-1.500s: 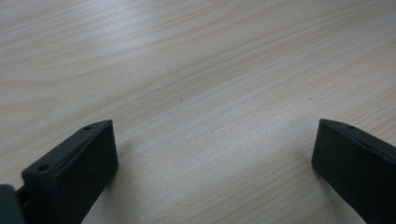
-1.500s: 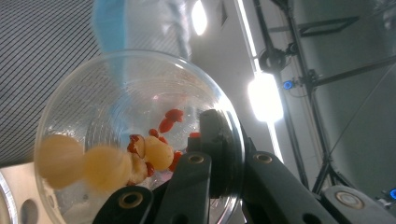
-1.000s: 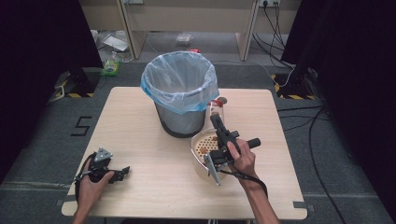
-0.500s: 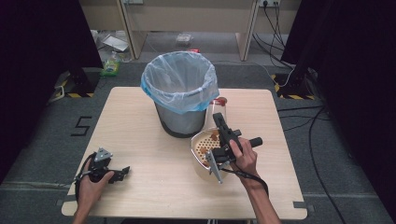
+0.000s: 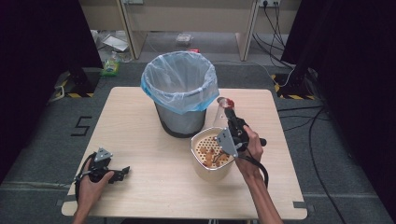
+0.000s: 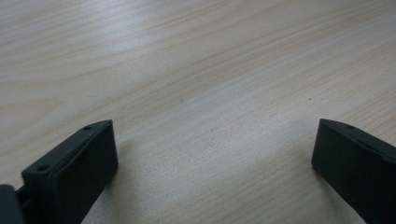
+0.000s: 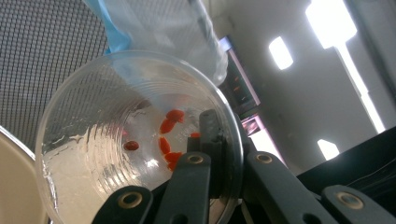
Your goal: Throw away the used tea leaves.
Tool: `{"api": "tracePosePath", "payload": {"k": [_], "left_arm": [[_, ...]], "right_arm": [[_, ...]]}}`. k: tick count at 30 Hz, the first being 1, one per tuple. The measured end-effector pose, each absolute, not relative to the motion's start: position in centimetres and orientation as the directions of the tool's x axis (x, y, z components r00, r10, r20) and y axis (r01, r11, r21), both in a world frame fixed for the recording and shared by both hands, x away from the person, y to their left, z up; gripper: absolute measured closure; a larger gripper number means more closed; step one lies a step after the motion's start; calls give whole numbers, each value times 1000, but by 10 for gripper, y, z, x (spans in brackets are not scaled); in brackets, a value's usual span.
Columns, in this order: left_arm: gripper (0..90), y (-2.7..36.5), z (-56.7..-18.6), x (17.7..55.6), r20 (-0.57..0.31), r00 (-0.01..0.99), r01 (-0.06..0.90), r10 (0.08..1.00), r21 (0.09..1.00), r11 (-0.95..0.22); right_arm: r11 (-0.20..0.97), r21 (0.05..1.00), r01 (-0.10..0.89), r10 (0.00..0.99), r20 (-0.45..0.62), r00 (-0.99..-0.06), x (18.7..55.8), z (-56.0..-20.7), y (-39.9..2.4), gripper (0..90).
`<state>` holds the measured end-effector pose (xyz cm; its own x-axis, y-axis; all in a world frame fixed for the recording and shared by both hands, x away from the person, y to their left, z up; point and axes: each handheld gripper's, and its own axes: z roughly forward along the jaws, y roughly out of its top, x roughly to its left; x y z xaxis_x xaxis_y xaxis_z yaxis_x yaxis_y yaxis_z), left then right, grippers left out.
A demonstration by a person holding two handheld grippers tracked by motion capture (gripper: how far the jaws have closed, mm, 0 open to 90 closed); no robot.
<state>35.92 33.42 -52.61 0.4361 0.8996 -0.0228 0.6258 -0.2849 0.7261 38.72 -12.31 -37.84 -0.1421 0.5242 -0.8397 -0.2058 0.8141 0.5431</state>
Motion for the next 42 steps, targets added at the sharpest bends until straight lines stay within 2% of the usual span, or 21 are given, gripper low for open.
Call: {"api": "tracePosePath", "payload": {"k": [5, 14, 18, 34, 42], "left_arm": [[0, 334, -526, 359, -23, 436, 626, 900, 726, -285], [0, 334, -526, 359, -23, 436, 626, 900, 726, -285], [0, 334, -526, 359, -24, 436, 627, 900, 726, -284], [0, 334, -526, 359, -23, 435, 627, 900, 725, -285], [0, 334, -526, 359, -23, 435, 627, 900, 726, -284]], "right_arm": [[742, 659, -124, 623, -746, -237, 398, -371, -137, 900], [665, 744, -64, 700, -651, -294, 411, -359, -153, 900], [596, 802, -25, 751, -569, -334, 420, -348, -162, 900], [543, 839, 10, 785, -504, -360, 441, -307, -169, 900], [549, 836, 2, 782, -512, -354, 451, -287, -162, 900]]}}
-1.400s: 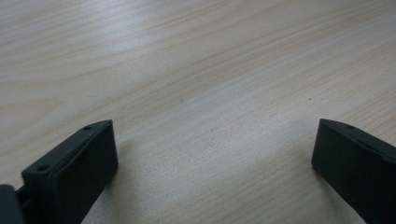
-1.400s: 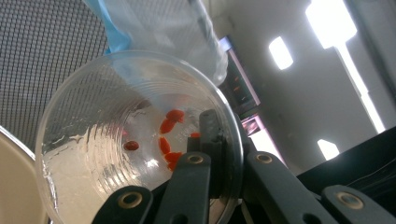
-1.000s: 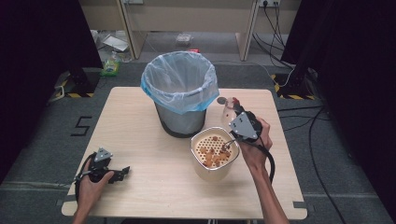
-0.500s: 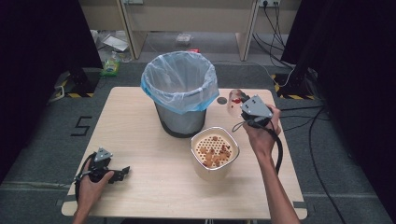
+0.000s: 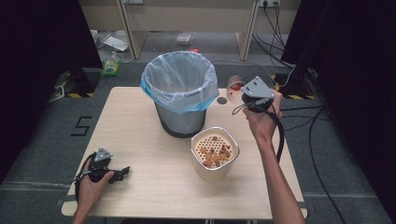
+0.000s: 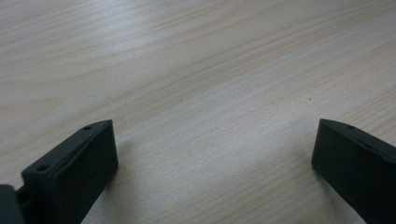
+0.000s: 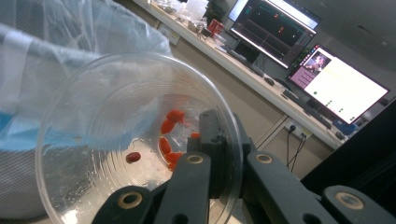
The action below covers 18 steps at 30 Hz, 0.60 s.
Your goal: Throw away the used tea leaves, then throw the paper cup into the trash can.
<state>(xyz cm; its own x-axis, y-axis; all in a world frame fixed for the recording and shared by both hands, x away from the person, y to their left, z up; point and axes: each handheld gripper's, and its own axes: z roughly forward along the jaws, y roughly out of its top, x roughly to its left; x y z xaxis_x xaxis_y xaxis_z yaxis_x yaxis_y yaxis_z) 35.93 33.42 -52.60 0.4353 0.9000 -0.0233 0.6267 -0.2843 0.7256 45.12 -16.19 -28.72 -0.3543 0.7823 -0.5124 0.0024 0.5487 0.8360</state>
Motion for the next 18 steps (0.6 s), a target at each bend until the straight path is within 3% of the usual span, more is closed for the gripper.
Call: {"api": "tracePosePath", "payload": {"k": [18], "left_arm": [[0, 334, -526, 359, -22, 436, 626, 900, 726, -285]], "right_arm": [[531, 847, -34, 785, -506, -357, 476, -228, -138, 900]]}}
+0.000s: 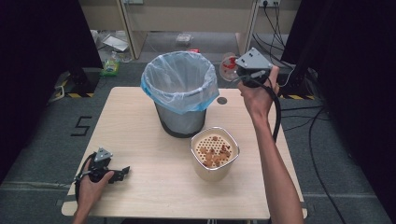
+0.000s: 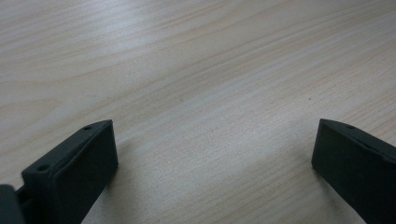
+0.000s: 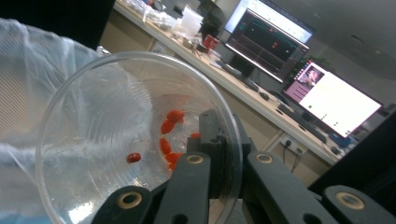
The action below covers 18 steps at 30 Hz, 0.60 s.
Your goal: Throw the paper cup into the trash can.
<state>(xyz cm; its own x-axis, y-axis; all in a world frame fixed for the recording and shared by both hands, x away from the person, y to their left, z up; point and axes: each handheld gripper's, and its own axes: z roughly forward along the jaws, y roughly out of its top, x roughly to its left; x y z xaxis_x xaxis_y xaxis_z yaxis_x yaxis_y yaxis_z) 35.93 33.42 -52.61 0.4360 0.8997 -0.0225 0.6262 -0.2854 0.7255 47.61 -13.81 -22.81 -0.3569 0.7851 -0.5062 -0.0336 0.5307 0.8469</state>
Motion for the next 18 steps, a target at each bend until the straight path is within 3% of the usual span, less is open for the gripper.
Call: {"api": "tracePosePath", "payload": {"k": [18], "left_arm": [[0, 334, -526, 359, -23, 436, 626, 900, 726, -285]], "right_arm": [[557, 830, -24, 721, -498, -481, 507, -230, -67, 883]]}}
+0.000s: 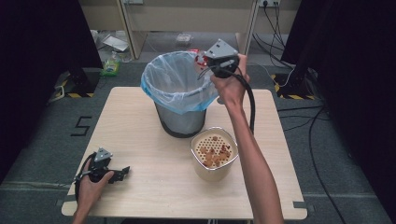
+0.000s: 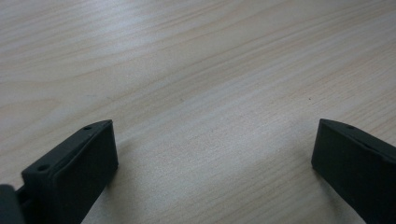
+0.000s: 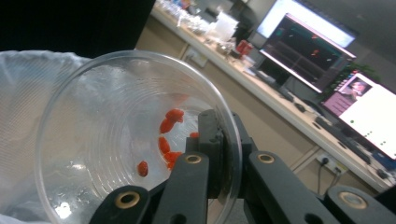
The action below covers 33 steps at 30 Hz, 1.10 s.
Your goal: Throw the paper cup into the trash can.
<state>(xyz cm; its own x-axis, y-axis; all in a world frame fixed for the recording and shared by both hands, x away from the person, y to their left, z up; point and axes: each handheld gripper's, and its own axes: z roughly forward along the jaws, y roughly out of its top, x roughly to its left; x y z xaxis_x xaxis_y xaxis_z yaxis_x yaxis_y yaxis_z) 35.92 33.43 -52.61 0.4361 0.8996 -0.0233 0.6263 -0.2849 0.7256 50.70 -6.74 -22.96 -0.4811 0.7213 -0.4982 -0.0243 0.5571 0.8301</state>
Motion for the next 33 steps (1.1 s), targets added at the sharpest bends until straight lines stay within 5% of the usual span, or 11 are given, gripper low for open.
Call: {"api": "tracePosePath", "payload": {"k": [12, 21, 33], "left_arm": [[0, 335, -526, 359, -24, 441, 625, 897, 726, -288], [0, 335, -526, 359, -23, 441, 625, 897, 726, -288], [0, 335, -526, 359, -23, 440, 625, 897, 726, -288]], "right_arm": [[532, 845, 52, 741, -435, -510, 523, -243, -43, 660], [435, 896, 87, 785, -330, -524, 525, -240, -54, 383], [414, 905, 96, 771, -293, -565, 521, -231, -60, 351]]}}
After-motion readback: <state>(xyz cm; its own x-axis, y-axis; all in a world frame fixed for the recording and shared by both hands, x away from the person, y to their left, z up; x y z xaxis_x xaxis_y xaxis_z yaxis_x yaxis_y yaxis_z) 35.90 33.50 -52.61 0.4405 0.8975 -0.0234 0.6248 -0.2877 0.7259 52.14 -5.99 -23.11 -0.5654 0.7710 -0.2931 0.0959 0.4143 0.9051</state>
